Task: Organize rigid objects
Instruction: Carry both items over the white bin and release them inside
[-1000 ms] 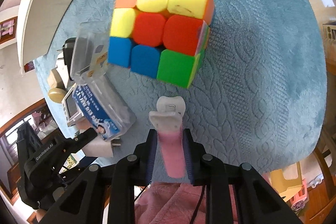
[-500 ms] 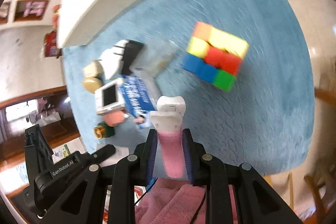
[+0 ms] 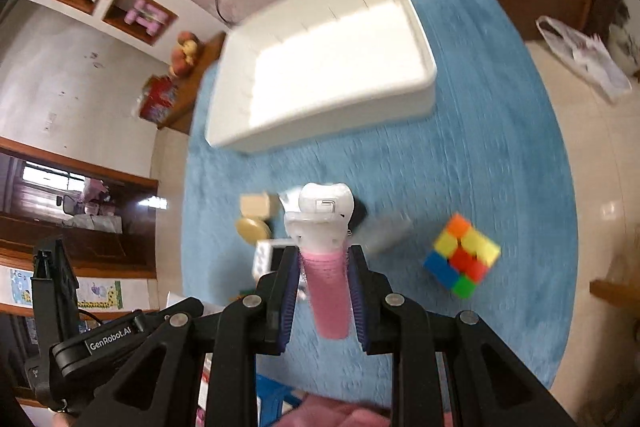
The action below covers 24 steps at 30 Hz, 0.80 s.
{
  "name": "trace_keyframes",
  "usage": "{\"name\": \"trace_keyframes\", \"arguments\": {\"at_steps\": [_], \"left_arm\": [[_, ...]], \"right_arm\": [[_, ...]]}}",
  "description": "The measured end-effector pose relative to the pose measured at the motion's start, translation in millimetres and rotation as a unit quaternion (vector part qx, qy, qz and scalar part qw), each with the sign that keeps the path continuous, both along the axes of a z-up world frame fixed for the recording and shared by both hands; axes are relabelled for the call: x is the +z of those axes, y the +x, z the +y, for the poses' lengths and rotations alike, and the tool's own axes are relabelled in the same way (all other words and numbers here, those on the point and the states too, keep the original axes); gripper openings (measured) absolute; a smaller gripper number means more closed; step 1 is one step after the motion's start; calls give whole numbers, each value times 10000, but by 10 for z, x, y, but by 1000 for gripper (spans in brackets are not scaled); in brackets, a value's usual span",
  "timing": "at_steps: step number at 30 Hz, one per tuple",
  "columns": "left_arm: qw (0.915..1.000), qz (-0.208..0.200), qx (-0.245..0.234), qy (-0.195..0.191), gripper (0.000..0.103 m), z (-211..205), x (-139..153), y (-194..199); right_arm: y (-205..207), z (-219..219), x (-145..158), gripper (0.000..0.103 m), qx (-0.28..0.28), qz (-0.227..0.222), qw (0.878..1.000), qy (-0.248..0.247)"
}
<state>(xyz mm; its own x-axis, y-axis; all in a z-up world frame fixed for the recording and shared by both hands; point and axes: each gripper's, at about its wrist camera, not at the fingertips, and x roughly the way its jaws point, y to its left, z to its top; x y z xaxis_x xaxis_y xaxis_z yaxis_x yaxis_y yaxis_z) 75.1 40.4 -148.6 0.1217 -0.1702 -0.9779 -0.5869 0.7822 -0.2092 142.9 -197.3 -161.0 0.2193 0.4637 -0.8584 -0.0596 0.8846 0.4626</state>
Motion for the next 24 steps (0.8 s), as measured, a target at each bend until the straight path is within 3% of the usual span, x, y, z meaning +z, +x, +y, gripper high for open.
{"name": "trace_keyframes", "arguments": {"at_steps": [11, 19, 24], "left_arm": [[9902, -951, -877, 533, 58, -171, 672, 698], [9720, -1662, -1445, 819, 58, -309, 882, 1158], [9600, -1991, -1715, 971, 58, -361, 868, 1387]], "right_arm": [[331, 81, 409, 25, -129, -1038, 9944, 140], [593, 115, 513, 25, -282, -1554, 9874, 130], [739, 140, 460, 25, -342, -1700, 9848, 49]]}}
